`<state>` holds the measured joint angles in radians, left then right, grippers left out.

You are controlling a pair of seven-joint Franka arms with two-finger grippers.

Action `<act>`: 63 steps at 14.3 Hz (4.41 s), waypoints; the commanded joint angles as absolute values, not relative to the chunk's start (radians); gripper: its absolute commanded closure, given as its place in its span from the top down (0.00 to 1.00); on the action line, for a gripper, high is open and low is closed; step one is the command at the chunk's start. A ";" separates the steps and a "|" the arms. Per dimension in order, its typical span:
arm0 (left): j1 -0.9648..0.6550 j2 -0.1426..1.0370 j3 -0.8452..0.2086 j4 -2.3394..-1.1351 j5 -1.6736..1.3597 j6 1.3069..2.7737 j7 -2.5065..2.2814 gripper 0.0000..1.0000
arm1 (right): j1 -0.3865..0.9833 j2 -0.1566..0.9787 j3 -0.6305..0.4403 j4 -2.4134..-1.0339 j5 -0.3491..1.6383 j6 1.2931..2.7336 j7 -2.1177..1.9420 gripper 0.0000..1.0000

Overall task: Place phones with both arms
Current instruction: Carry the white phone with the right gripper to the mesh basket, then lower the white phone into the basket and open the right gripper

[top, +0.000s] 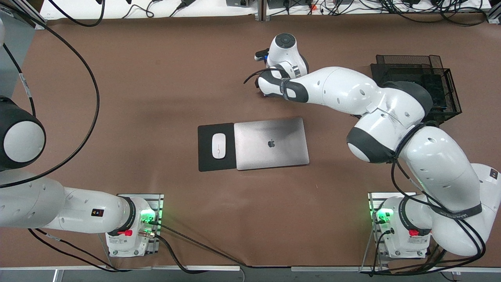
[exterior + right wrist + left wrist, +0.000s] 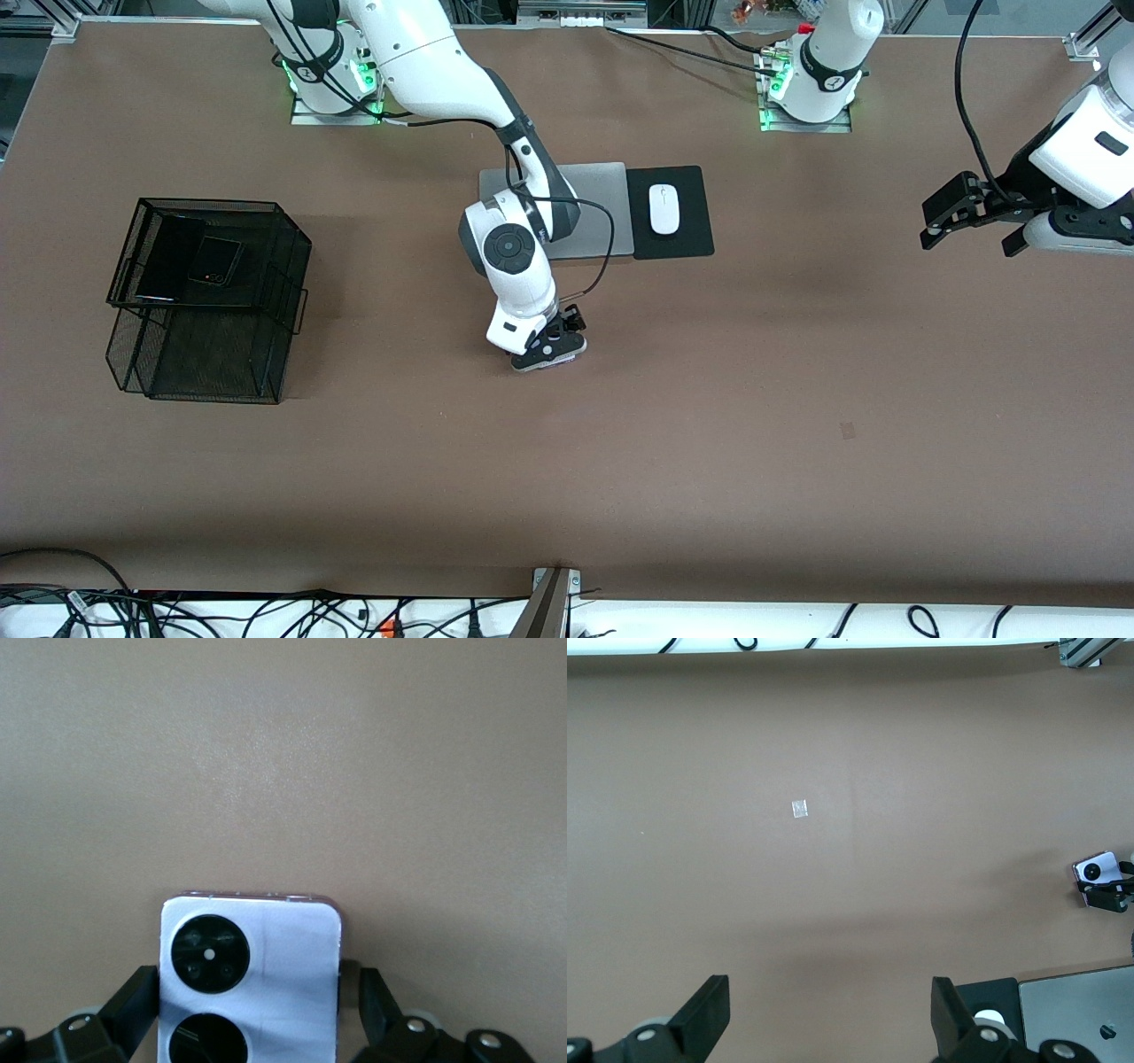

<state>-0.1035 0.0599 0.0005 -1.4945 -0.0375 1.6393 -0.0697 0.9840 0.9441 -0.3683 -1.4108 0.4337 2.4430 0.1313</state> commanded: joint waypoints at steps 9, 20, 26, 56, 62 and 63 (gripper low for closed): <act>-0.089 0.054 0.008 -1.509 -0.011 1.603 -0.066 1.00 | 0.986 0.954 -0.370 -1.391 0.439 2.471 0.132 0.20; -0.084 0.052 0.009 -1.506 0.005 1.588 -0.072 1.00 | 0.986 0.575 -0.872 -1.404 0.428 1.717 -0.004 0.21; -0.081 0.051 0.011 -1.508 0.006 1.586 -0.069 1.00 | 0.889 0.584 -1.135 -1.483 0.416 1.565 -0.251 0.18; -0.061 0.058 0.009 -1.506 0.005 1.582 -0.066 1.00 | 0.652 0.792 -0.942 -1.655 0.560 2.028 -0.466 0.20; -0.058 0.055 0.011 -1.506 0.005 1.575 -0.064 1.00 | 0.634 0.792 -0.928 -1.658 0.565 2.019 -0.463 0.45; -0.060 0.055 0.011 -1.506 0.005 1.575 -0.064 1.00 | 0.630 0.792 -0.927 -1.658 0.565 2.017 -0.465 0.52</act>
<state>-0.0639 0.0652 0.0145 -1.5006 -0.0148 1.5860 -0.0706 0.6524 0.7948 -0.9437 -1.6744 0.5450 2.0247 -0.4478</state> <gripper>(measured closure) 0.000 0.154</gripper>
